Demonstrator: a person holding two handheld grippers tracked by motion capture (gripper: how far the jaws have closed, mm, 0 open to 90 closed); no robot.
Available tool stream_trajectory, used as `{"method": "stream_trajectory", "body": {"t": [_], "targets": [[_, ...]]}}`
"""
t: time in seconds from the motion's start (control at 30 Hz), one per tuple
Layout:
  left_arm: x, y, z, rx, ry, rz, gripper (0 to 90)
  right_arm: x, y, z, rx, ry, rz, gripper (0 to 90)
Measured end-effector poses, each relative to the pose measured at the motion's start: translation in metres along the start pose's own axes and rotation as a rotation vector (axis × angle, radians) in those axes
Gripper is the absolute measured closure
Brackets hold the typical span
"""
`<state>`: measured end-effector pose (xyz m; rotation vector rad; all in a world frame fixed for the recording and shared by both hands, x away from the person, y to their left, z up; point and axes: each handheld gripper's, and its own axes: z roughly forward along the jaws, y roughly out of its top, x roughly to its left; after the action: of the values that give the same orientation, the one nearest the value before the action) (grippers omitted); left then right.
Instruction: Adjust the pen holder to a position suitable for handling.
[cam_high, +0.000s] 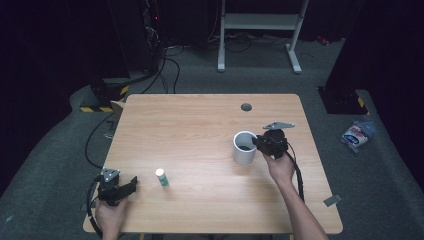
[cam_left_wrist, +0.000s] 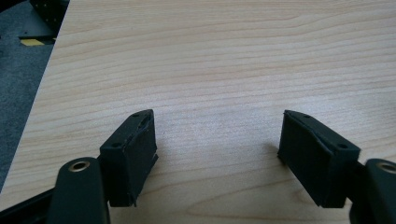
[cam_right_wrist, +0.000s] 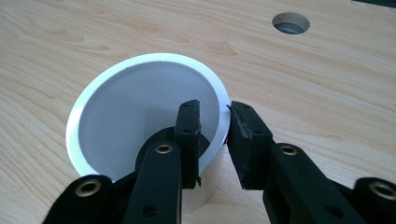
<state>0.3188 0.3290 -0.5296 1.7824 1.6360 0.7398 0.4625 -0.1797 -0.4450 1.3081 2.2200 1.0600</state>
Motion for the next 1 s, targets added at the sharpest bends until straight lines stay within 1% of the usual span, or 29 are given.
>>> {"method": "stream_trajectory", "body": {"t": [0.13,0.27,0.37,0.43,0.47,0.53,0.57,0.67,0.8,0.83,0.87,1.0], "targets": [[0.000,0.000,0.000,-0.001,0.000,0.000,27.4,0.001,-0.001,0.000,-0.012,0.004,-0.002,74.1],[0.000,0.000,0.000,-0.001,0.000,0.000,27.4,0.006,-0.004,-0.002,-0.018,0.003,-0.006,75.5],[0.000,0.000,0.000,0.000,0.000,0.000,27.4,0.013,-0.008,-0.003,-0.030,0.012,-0.021,76.0],[0.000,0.000,0.000,0.000,0.000,0.000,27.4,0.015,-0.009,-0.004,-0.030,0.014,-0.027,76.0],[0.000,0.000,0.000,0.003,0.000,0.002,27.4,0.018,-0.011,-0.004,-0.035,0.014,-0.046,76.0],[0.000,0.000,0.000,0.000,0.001,0.000,27.4,0.020,-0.012,-0.004,-0.038,0.017,-0.065,76.2],[0.000,0.000,0.000,0.004,0.001,0.005,27.4,0.023,-0.012,-0.004,-0.035,0.020,-0.060,76.5],[0.000,0.000,0.000,0.004,0.001,0.005,27.4,0.029,-0.016,-0.005,-0.046,0.026,-0.087,77.2],[0.000,0.000,0.000,0.002,0.002,0.006,27.3,0.033,-0.018,-0.004,-0.047,0.033,-0.086,77.8],[0.000,0.000,0.000,0.002,0.002,0.006,27.4,0.035,-0.018,-0.004,-0.047,0.034,-0.090,78.3],[0.000,0.000,0.000,0.002,0.002,0.006,27.3,0.038,-0.019,-0.004,-0.045,0.033,-0.105,79.1],[0.000,0.000,0.000,0.002,0.002,0.006,27.3,0.043,-0.020,-0.004,-0.049,0.041,-0.114,79.8]]}}
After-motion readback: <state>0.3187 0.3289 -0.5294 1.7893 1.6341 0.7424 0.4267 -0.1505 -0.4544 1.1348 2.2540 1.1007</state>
